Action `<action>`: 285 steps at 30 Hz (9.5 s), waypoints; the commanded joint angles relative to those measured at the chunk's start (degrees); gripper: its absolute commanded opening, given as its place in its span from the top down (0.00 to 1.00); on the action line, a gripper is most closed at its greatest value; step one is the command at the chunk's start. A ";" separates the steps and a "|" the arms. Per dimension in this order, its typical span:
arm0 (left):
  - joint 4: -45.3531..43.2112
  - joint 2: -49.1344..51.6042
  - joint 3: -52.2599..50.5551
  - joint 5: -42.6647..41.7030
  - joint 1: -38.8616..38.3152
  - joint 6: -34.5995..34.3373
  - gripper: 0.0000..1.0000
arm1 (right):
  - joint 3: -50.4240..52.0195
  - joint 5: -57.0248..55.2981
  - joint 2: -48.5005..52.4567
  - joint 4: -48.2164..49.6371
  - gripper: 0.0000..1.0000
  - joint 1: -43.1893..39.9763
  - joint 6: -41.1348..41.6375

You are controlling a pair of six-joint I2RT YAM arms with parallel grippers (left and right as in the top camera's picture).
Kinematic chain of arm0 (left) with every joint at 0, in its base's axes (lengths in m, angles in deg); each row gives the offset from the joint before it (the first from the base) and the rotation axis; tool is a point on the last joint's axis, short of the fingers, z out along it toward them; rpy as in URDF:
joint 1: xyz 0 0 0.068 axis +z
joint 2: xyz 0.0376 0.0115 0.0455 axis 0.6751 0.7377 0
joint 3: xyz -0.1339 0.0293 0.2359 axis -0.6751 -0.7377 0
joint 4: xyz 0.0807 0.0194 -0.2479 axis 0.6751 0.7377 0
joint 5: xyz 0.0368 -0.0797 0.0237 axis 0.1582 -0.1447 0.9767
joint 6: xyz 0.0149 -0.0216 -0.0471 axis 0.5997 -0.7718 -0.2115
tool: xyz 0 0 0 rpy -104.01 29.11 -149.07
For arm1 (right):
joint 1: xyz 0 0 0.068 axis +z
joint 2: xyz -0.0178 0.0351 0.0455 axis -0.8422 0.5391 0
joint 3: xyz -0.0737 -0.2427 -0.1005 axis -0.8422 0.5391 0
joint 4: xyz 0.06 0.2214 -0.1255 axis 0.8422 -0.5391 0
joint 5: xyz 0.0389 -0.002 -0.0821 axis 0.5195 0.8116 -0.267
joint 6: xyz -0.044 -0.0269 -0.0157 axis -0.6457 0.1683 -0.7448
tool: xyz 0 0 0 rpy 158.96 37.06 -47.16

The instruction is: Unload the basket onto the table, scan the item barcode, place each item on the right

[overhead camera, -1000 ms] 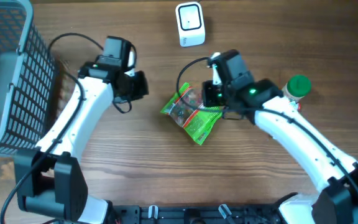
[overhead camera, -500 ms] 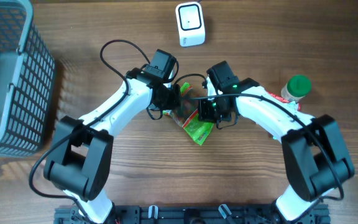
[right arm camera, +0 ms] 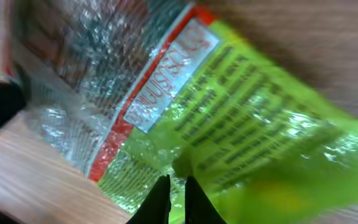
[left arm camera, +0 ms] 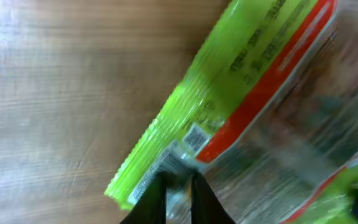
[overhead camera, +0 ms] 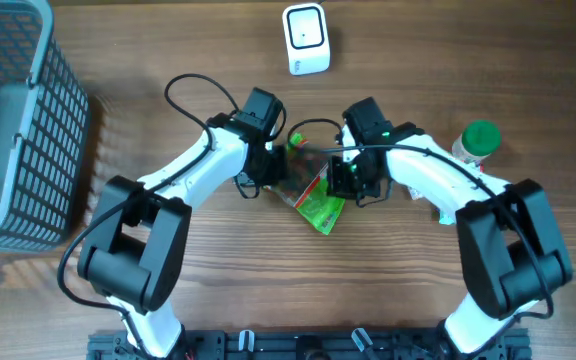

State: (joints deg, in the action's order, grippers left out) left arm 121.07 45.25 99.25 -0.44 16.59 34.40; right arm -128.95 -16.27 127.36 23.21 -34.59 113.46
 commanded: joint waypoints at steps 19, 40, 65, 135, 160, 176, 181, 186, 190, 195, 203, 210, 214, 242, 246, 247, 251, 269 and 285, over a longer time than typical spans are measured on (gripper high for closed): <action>9.81 -0.31 9.84 -1.79 4.22 -0.52 0.78 | 0.11 5.97 -7.69 -8.72 0.35 -8.79 -8.59; 0.66 9.60 7.45 -2.91 1.92 0.96 0.96 | 16.85 14.32 -7.32 17.77 0.37 -8.79 4.79; 2.58 9.64 7.41 -3.34 1.11 0.96 0.94 | 25.62 16.00 -6.93 42.32 0.35 -6.54 15.45; 7.78 -7.63 10.10 8.26 30.45 16.31 0.81 | 22.03 49.51 -33.03 34.77 0.96 -19.39 -5.99; 8.33 -7.63 10.10 8.68 30.91 15.78 0.00 | -30.05 -12.20 -23.08 -24.79 0.96 -8.44 -45.05; 8.35 -7.63 10.10 8.68 30.91 15.78 0.00 | -34.64 -34.97 -9.03 -0.59 0.96 4.59 -70.38; 8.35 -7.63 10.10 8.68 30.91 15.78 0.00 | -34.64 -37.53 -1.49 10.84 0.96 5.14 -79.71; 8.33 -7.63 10.10 8.68 30.91 15.78 0.00 | -34.62 -45.20 8.70 28.48 0.96 5.97 -91.23; 8.33 -7.63 10.10 8.68 30.91 15.78 0.00 | -34.64 -47.74 15.10 41.75 0.96 6.51 -97.74; 8.35 -7.63 10.10 8.68 30.91 15.78 0.00 | -34.62 -47.78 20.76 54.69 0.96 6.51 -100.54; 8.35 -7.63 10.10 8.68 30.91 15.78 0.00 | -34.62 -48.35 27.10 69.11 0.96 6.51 -101.72; 8.35 -7.63 10.10 8.68 30.91 15.78 0.00 | -34.62 -46.99 28.70 70.62 0.96 6.67 -92.98; 8.33 -7.63 10.10 8.68 30.91 15.78 0.00 | -34.62 -46.38 28.70 67.56 0.96 6.43 -84.83; 8.35 -7.63 10.10 8.68 30.91 15.78 0.00 | -34.62 -47.25 27.80 66.29 0.96 5.55 -75.87; 8.35 -7.63 10.10 8.68 30.91 15.78 0.00 | -34.62 -47.01 24.33 64.94 0.96 5.53 -72.65; 8.35 -7.63 10.10 8.68 30.91 15.78 0.00 | -34.62 -47.01 22.60 63.39 0.96 5.53 -70.73; 8.35 -7.63 10.10 8.68 30.91 15.78 0.00 | -34.62 -46.77 15.63 53.81 0.96 5.35 -64.41; 8.35 -7.63 10.10 8.68 30.91 15.78 0.00 | -28.68 -13.16 -2.86 -26.25 0.96 -5.16 -41.31; 8.35 -7.63 10.10 8.68 30.91 15.78 0.00 | -5.60 -20.76 -2.89 -8.39 0.41 -7.13 -41.68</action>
State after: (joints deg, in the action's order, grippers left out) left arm 129.45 37.87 108.86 7.95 47.35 50.09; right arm -134.72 -35.92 124.17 13.99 -41.69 71.30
